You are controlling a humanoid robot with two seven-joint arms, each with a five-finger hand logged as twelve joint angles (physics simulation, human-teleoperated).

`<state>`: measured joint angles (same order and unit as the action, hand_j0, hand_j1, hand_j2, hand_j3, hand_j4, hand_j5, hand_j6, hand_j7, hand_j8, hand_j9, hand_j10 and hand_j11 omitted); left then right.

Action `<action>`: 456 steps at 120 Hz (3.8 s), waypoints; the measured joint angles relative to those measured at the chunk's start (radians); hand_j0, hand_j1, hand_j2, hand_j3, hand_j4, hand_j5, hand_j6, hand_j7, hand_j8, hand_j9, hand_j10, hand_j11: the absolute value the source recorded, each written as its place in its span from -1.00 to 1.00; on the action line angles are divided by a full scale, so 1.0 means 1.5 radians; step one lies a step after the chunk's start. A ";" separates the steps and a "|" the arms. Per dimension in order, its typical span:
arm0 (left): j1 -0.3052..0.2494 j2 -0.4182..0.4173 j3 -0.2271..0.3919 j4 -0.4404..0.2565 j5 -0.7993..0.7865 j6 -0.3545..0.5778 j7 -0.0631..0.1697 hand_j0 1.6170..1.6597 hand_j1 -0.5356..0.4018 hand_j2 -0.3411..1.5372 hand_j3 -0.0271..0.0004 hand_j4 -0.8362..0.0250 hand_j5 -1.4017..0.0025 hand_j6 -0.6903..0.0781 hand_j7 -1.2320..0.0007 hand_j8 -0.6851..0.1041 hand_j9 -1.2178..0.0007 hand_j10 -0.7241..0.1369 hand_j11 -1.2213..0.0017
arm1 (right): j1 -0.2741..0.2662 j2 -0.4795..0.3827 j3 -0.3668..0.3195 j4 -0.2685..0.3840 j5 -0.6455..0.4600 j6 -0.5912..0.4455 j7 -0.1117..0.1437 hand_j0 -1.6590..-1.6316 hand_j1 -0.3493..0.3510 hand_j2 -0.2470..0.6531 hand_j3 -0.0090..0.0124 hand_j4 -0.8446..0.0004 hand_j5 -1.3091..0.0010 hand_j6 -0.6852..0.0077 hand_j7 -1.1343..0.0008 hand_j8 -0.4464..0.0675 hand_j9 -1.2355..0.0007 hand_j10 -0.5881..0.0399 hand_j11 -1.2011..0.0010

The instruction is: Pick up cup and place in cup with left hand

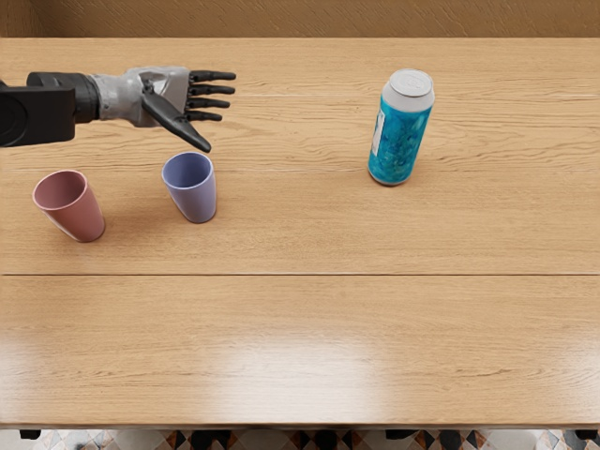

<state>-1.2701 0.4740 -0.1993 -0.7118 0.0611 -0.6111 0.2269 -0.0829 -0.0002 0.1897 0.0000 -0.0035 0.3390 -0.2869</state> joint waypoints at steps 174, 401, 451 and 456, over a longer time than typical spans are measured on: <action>-0.178 0.015 0.174 -0.180 0.284 0.000 0.149 0.92 0.84 -0.63 0.97 0.90 0.96 0.74 0.96 0.69 0.96 0.68 0.96 | -0.001 0.000 0.000 0.000 0.000 0.000 0.000 -0.93 -1.00 -0.45 -0.16 1.00 1.00 1.00 1.00 0.76 1.00 0.88 1.00; -0.179 -0.057 0.321 -0.230 0.402 0.247 0.125 0.92 0.59 -0.61 0.97 0.67 0.78 0.49 0.75 0.43 0.75 0.41 0.75 | -0.001 0.000 0.000 0.000 0.000 0.000 0.000 -0.93 -1.00 -0.45 -0.16 1.00 1.00 1.00 1.00 0.76 1.00 0.88 1.00; -0.174 -0.056 0.322 -0.229 0.403 0.274 0.116 0.92 0.44 -0.60 0.97 0.52 0.67 0.33 0.62 0.28 0.62 0.27 0.62 | -0.001 0.000 0.000 0.000 0.000 0.001 0.000 -0.93 -1.00 -0.45 -0.16 1.00 1.00 1.00 1.00 0.76 1.00 0.88 1.00; -0.174 -0.056 0.322 -0.229 0.403 0.277 0.114 0.92 0.43 -0.60 0.97 0.52 0.66 0.32 0.62 0.27 0.61 0.26 0.61 | -0.001 0.000 0.000 0.000 0.000 0.001 0.000 -0.93 -1.00 -0.45 -0.16 1.00 1.00 1.00 1.00 0.76 1.00 0.88 1.00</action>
<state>-1.5309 0.3897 0.2838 -1.0556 0.6651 -0.1950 0.3986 -0.0844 -0.0002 0.1897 0.0000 -0.0034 0.3399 -0.2869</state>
